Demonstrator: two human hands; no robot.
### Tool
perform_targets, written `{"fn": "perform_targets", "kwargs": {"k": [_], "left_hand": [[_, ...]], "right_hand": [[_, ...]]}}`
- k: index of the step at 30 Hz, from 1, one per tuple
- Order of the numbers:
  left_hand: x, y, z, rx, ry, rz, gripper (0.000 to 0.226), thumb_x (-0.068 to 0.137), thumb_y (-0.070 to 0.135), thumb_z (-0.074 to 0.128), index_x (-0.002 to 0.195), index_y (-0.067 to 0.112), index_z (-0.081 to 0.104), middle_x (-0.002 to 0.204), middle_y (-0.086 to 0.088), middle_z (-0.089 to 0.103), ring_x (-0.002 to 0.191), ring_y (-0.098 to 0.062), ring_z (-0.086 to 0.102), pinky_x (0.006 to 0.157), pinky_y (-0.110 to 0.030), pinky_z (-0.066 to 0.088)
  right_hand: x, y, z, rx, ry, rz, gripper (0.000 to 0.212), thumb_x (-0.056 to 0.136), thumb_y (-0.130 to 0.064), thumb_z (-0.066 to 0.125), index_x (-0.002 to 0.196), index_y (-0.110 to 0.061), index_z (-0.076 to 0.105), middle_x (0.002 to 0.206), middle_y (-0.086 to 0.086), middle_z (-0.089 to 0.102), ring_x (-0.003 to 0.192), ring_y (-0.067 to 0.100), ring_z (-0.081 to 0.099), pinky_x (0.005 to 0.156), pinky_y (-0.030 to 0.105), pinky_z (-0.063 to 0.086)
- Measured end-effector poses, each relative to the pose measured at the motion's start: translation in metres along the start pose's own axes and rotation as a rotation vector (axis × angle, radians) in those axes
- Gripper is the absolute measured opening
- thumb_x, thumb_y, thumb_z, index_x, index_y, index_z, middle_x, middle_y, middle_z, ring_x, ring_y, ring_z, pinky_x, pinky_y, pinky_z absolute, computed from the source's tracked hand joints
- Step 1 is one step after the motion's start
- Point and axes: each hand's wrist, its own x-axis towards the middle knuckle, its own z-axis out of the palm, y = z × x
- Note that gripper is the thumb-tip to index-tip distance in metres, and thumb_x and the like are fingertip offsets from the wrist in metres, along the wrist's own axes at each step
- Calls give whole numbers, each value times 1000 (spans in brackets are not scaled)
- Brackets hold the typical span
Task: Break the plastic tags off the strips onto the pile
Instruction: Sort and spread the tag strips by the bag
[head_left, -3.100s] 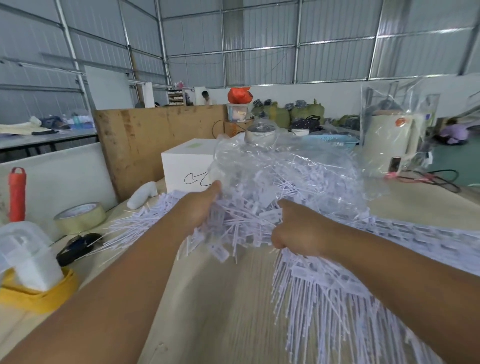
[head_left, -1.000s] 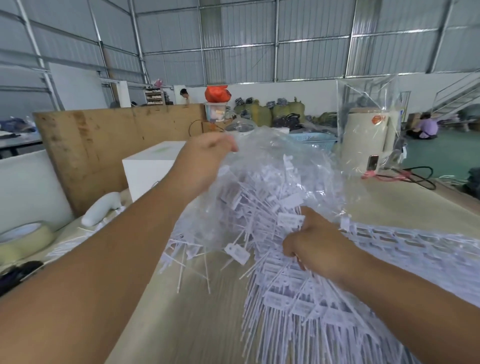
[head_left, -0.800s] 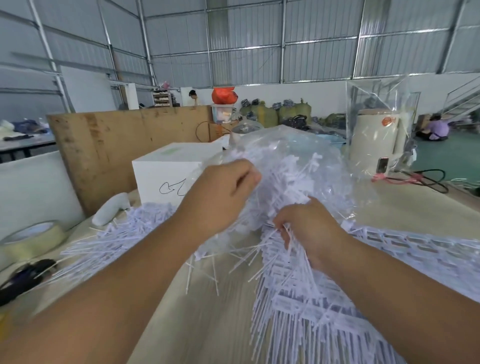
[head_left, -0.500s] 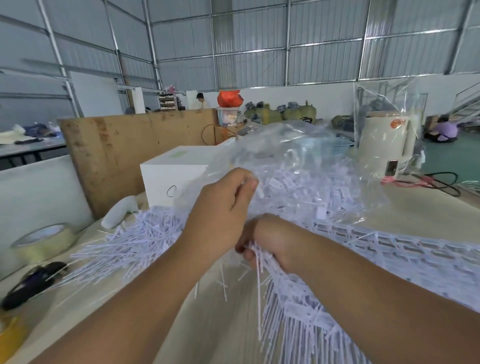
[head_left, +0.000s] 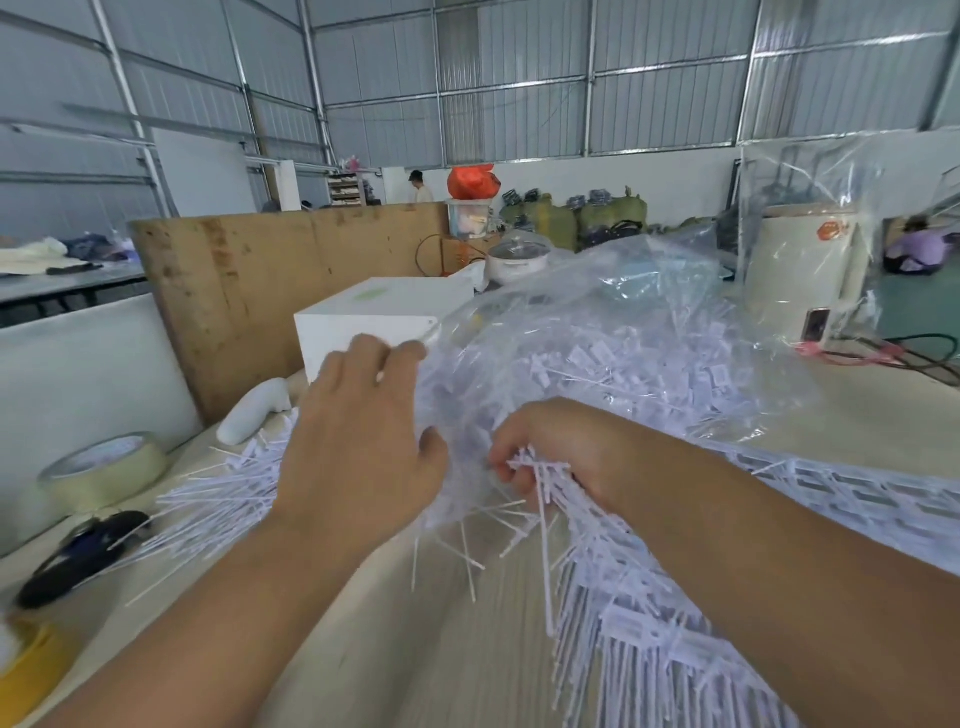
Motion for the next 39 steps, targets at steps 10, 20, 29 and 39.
{"fn": "perform_targets", "kwargs": {"k": [10, 20, 29, 39], "left_hand": [[41, 19, 6, 334, -406, 6, 54, 92, 58, 35, 124, 18, 51, 122, -8, 56, 111, -30, 50, 85, -39, 37], [74, -5, -18, -409, -484, -191, 25, 80, 26, 77, 105, 23, 72, 91, 15, 63, 74, 2, 57, 61, -12, 43], [85, -12, -22, -212, -176, -370, 22, 90, 14, 52, 72, 11, 65, 75, -11, 64, 64, -25, 53, 56, -25, 43], [45, 51, -11, -345, 151, 200, 30, 103, 38, 32, 108, 14, 49, 77, -6, 69, 70, -33, 65, 64, -46, 52]], "right_hand": [[-14, 5, 12, -411, 34, -56, 15, 54, -6, 63, 55, -11, 49, 57, 7, 41, 55, 20, 34, 53, 32, 29], [-21, 14, 0, -500, -44, -59, 32, 65, -5, 63, 95, -9, 52, 73, 10, 51, 63, 23, 43, 58, 31, 31], [-32, 18, -7, -570, -71, -96, 54, 79, -8, 60, 129, -14, 40, 76, 1, 50, 62, 16, 47, 55, 26, 34], [-23, 4, 14, -757, -25, -262, 8, 90, -12, 50, 98, -10, 52, 80, 3, 51, 60, 12, 43, 50, 22, 35]]}}
